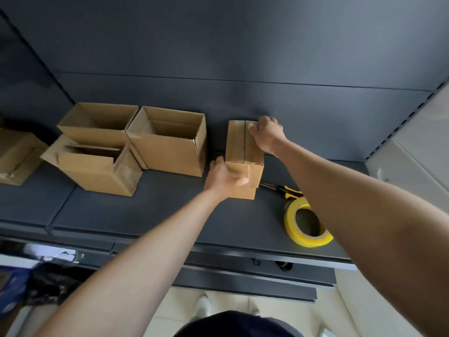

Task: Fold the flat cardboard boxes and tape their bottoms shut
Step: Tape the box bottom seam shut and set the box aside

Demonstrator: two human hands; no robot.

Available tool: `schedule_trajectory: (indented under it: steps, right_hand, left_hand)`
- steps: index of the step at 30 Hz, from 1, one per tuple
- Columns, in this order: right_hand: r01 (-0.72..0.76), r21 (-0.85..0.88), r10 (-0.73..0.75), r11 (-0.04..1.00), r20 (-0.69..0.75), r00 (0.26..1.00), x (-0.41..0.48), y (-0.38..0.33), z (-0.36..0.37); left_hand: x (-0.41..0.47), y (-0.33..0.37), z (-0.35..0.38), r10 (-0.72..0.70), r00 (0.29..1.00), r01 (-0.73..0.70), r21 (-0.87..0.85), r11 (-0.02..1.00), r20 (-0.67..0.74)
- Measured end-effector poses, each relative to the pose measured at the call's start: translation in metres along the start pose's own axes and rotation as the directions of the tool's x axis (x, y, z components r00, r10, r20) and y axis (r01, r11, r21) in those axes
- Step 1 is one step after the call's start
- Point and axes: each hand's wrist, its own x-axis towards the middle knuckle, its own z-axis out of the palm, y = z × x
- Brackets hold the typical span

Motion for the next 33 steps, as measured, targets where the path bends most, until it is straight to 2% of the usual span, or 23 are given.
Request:
schedule_trajectory:
  steps: [8, 16, 22, 25, 27, 28, 30, 31, 33]
  right_hand:
    - [0.036, -0.056, -0.032, 0.998, 0.066, 0.997, 0.018, -0.011, 0.009]
    - [0.076, -0.091, -0.07, 0.993, 0.058, 0.996, 0.015, 0.0, 0.015]
    - [0.04, -0.051, -0.037, 0.998, 0.049, 0.998, 0.015, 0.003, 0.012]
    - [0.01, -0.011, -0.01, 1.0, 0.027, 1.0, 0.014, 0.004, 0.009]
    - [-0.023, 0.025, 0.023, 0.999, 0.027, 0.999, 0.011, 0.005, 0.005]
    - [-0.044, 0.044, 0.043, 0.998, 0.026, 0.999, 0.008, 0.006, 0.003]
    - [-0.075, 0.072, 0.073, 0.995, 0.028, 0.997, 0.003, 0.006, 0.0]
    - [-0.085, 0.084, 0.083, 0.993, 0.028, 0.996, 0.0, 0.006, -0.001]
    - [-0.11, 0.115, 0.107, 0.987, 0.032, 0.994, -0.007, 0.006, -0.003]
  left_hand:
    - [0.01, 0.004, -0.004, 0.044, 0.999, -0.044, -0.067, 0.997, 0.002]
    - [0.008, -0.005, 0.005, 0.087, 0.995, -0.084, 0.069, 0.994, -0.039]
    - [0.004, -0.003, 0.005, 0.068, 0.997, -0.065, 0.081, 0.995, -0.037]
    - [0.001, 0.0, 0.002, -0.024, 0.997, 0.025, 0.015, 1.0, -0.078]
    - [-0.002, 0.004, -0.001, -0.184, 0.976, 0.179, -0.046, 0.983, -0.121]
    - [-0.003, 0.006, -0.003, -0.298, 0.945, 0.286, -0.098, 0.953, -0.137]
    - [-0.003, 0.008, -0.007, -0.494, 0.862, 0.44, -0.316, 0.84, -0.113]
    - [-0.002, 0.009, -0.009, -0.538, 0.84, 0.46, -0.433, 0.776, -0.073]
    - [-0.002, 0.011, -0.012, -0.569, 0.821, 0.455, -0.559, 0.693, -0.037]
